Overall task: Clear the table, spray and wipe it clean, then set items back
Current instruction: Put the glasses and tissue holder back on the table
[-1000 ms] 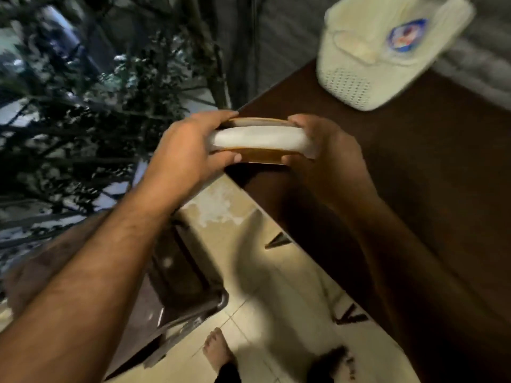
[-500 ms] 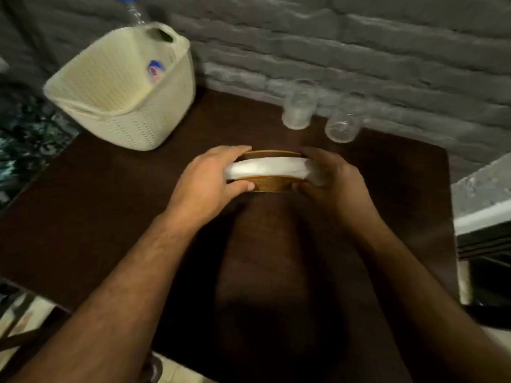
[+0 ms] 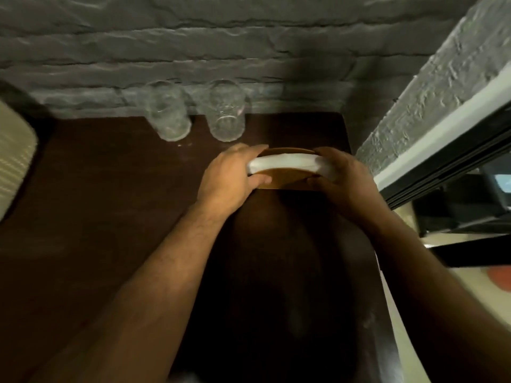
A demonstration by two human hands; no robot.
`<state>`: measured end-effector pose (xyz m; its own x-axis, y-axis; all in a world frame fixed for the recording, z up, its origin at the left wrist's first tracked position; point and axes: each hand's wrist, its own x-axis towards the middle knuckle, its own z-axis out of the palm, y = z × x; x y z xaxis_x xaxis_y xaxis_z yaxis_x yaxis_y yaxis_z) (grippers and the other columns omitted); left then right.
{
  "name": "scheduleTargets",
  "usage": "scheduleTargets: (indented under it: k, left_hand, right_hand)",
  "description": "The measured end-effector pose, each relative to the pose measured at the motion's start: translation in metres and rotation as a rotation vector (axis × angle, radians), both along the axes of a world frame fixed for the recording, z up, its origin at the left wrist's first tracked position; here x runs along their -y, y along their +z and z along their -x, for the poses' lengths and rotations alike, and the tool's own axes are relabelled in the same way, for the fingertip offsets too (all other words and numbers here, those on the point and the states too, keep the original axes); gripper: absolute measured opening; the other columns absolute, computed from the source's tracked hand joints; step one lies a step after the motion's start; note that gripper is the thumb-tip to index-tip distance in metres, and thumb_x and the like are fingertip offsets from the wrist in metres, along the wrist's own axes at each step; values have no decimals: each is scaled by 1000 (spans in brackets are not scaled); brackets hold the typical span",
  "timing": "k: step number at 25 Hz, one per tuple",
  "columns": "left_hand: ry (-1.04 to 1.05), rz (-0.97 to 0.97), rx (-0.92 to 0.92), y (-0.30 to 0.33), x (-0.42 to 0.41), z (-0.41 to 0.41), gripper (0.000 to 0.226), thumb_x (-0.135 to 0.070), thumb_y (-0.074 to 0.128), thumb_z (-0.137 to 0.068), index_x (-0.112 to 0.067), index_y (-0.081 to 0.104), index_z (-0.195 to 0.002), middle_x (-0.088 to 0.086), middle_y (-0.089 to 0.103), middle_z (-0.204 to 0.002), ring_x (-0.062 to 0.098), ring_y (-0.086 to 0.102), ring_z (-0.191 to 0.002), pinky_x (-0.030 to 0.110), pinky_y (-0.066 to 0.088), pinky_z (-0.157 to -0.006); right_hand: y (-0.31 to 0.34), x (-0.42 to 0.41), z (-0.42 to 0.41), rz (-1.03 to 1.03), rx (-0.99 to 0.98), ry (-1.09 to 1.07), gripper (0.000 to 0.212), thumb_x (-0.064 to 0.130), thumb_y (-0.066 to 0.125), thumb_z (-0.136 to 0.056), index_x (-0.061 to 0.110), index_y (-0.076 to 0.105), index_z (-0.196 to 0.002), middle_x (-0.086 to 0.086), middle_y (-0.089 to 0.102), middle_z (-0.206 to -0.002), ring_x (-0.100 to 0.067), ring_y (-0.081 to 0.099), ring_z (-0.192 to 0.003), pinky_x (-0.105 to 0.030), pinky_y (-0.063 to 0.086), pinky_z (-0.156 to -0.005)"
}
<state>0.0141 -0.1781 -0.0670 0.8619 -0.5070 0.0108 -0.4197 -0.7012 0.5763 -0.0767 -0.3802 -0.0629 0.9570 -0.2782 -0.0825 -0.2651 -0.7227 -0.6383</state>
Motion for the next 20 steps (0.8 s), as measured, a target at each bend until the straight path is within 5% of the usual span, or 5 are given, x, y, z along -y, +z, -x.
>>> scheduleTargets:
  k: [7, 12, 20]
  left_hand:
    - [-48, 6, -5, -11, 66, -66, 63, -35, 73, -81, -24, 50, -138, 1, 57, -130, 17, 53, -117, 23, 36, -94]
    - [49, 20, -22, -14, 84, -98, 63, -37, 78, -74, -23, 57, -132, 1, 65, -122, 18, 59, -110, 34, 46, -96]
    - [92, -44, 9, -16, 100, -115, 62, -40, 75, -78, -26, 53, -134, 0, 63, -120, 18, 56, -111, 30, 41, -89]
  right_hand:
    - [-15, 61, -59, 55, -28, -59, 55, 23, 69, -87, 21, 51, -139, -15, 58, -129, -32, 56, -114, -37, 44, -92]
    - [-20, 84, -99, 88, -22, -9, 55, 26, 69, -88, 21, 51, -140, -15, 61, -130, -33, 57, -116, -24, 36, -85]
    - [-16, 96, -120, 97, -16, 36, 60, 28, 69, -88, 16, 48, -142, -14, 57, -137, -32, 54, -123, -35, 40, -99]
